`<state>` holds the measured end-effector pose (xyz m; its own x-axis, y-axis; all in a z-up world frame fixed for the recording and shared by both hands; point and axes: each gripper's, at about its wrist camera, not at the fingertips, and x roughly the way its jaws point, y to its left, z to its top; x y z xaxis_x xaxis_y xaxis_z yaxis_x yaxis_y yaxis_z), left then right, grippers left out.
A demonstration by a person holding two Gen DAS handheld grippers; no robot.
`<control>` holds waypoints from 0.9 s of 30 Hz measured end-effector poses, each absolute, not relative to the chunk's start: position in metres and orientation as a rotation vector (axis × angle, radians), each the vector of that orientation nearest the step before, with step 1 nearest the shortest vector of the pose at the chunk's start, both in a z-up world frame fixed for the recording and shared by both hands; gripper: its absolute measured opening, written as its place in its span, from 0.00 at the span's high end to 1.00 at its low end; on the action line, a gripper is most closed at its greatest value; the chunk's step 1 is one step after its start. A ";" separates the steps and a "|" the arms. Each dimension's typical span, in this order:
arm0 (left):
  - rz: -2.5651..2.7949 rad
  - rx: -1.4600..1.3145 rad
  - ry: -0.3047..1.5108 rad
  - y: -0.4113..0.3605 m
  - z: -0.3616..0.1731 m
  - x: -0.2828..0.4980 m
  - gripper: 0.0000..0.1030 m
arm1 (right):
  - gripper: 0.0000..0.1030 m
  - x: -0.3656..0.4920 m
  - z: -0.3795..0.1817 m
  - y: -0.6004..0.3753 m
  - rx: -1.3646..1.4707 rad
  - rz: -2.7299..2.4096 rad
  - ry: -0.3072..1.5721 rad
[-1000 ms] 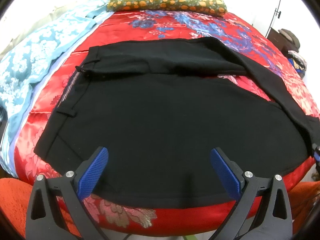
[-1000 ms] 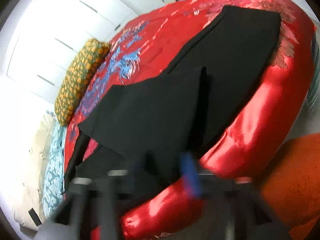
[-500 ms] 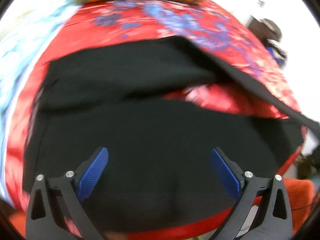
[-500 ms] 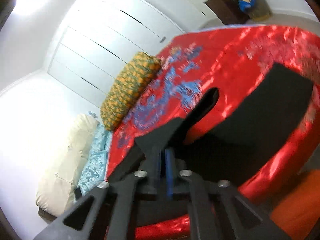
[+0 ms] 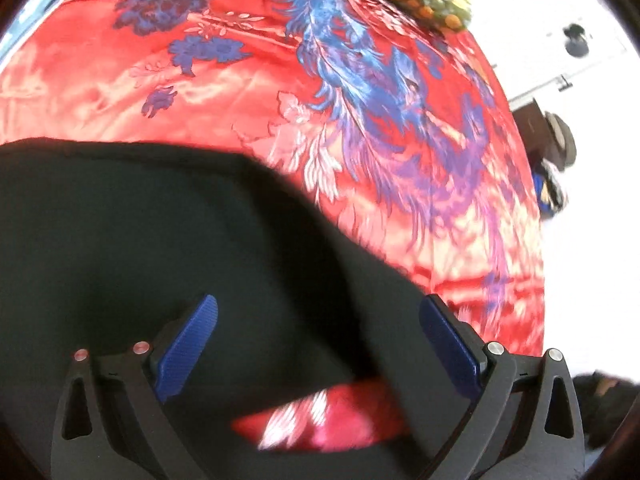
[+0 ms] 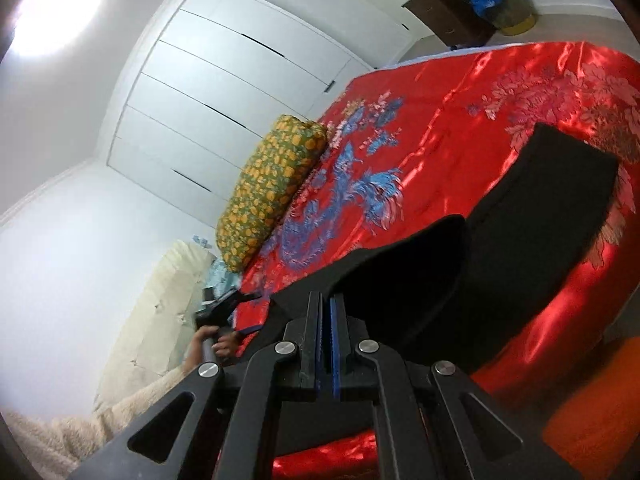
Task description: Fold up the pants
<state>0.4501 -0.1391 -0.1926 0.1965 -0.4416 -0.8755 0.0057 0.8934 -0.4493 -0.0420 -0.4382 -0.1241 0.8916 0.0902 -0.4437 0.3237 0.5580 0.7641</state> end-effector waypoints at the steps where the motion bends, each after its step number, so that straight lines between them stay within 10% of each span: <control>1: -0.307 -0.397 1.348 -0.142 -0.196 0.458 0.02 | 0.96 -0.045 -0.120 -0.439 0.980 -0.137 0.455; 10: -0.259 -0.495 1.383 -0.132 -0.218 0.488 0.54 | 0.96 -0.065 -0.099 -0.448 1.002 -0.117 0.413; 13: -0.258 -0.493 1.362 -0.119 -0.217 0.484 0.94 | 0.96 -0.068 -0.094 -0.452 1.010 -0.108 0.405; 27: -0.253 -0.547 0.906 -0.016 -0.060 0.336 0.96 | 0.96 0.021 -0.064 -0.540 0.908 -0.065 0.486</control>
